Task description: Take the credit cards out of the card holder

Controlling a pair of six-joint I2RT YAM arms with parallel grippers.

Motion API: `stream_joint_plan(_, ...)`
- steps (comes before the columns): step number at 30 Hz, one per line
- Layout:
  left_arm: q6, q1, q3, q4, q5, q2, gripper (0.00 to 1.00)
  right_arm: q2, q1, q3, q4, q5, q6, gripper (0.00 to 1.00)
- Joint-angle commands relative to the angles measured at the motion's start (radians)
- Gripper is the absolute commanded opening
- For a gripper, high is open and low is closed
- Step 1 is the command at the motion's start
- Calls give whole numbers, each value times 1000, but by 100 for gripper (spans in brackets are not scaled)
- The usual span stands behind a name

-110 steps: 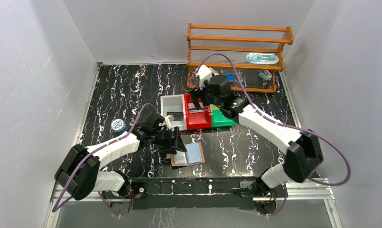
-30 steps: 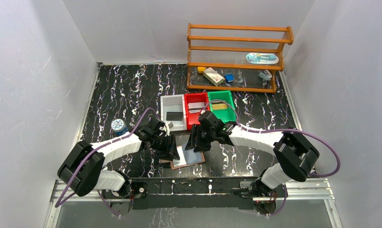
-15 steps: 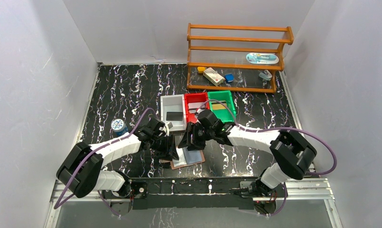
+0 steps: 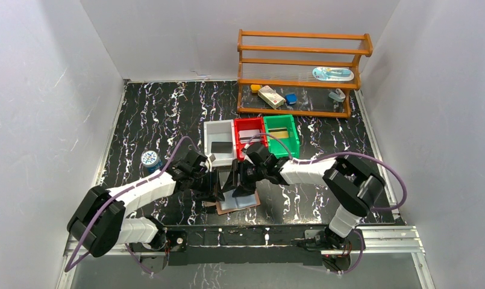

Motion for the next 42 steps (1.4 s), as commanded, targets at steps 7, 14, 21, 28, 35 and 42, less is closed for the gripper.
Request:
stream_joint_plan(7,-114,-4,-47,-74,-202,-142,48,46,6,-43,7,-11,39,65)
stream_joint_plan(14,-143,-5,-50,-93,-259,-279,52,67,5,-20,-67,24,17,55)
stream_joint_plan(21,-89,-4,-13,91,-39,-293,41,75,6,10,-149,80,-10,47)
stream_joint_plan(28,-58,-4,-27,79,78,30,27,49,7,22,-114,88,-16,49)
stream_joint_plan(35,-34,-4,-48,42,13,65,25,-141,4,89,-286,270,-100,55)
stream_joint_plan(42,-31,-4,-37,34,15,53,25,-239,-4,96,-506,487,-137,74)
